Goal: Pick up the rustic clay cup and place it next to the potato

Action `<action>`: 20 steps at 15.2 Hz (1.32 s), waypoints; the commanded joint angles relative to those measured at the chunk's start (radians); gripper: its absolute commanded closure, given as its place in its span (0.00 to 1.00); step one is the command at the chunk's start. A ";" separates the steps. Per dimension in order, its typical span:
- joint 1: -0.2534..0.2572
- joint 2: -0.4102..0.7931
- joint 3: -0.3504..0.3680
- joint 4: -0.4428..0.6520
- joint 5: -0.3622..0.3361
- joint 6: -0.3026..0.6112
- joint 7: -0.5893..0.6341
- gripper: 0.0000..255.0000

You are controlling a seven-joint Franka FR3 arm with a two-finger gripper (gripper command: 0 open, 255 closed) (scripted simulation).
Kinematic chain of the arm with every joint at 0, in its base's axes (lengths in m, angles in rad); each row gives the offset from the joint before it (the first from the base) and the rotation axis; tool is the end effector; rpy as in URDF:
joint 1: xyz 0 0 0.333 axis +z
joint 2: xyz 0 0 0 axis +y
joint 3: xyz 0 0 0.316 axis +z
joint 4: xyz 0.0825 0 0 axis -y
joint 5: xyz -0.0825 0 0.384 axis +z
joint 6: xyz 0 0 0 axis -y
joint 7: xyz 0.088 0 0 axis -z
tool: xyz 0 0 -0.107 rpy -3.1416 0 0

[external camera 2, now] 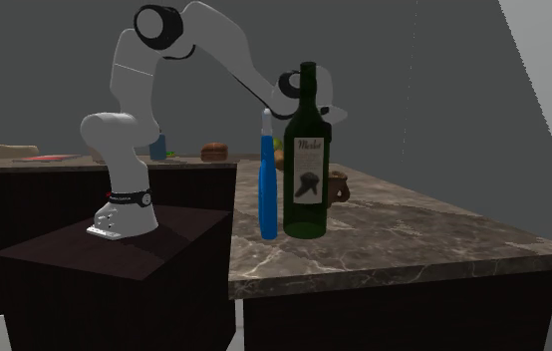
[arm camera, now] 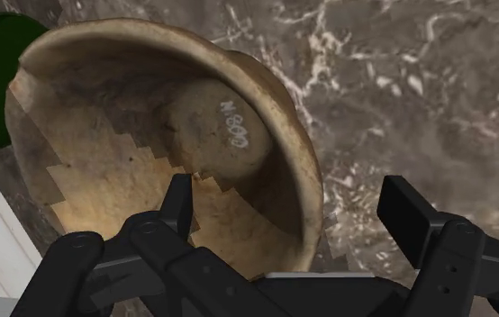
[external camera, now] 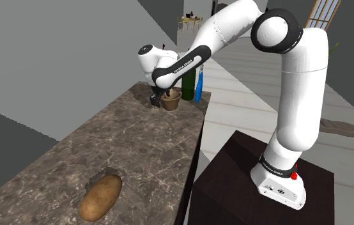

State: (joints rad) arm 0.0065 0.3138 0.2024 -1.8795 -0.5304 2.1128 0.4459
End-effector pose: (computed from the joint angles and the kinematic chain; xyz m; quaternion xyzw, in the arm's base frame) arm 0.6114 0.0988 0.3449 0.9811 0.0240 0.0302 0.1895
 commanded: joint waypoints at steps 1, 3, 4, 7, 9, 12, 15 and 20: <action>-0.001 0.008 -0.002 -0.001 -0.004 0.009 0.003 0.00; -0.001 0.008 -0.002 -0.001 -0.004 0.009 0.003 0.00; -0.001 0.008 -0.002 -0.001 -0.004 0.009 0.003 0.00; -0.001 0.008 -0.002 -0.001 -0.004 0.009 0.003 0.00; -0.001 0.008 -0.002 -0.001 -0.004 0.009 0.003 1.00; -0.001 0.008 -0.002 -0.001 -0.004 0.009 0.003 1.00; -0.001 0.008 -0.002 -0.001 -0.004 0.009 0.003 1.00; -0.002 -0.012 0.002 0.012 0.009 -0.019 -0.014 1.00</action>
State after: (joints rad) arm 0.0063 0.3082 0.2041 -1.8709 -0.5248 2.0998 0.4382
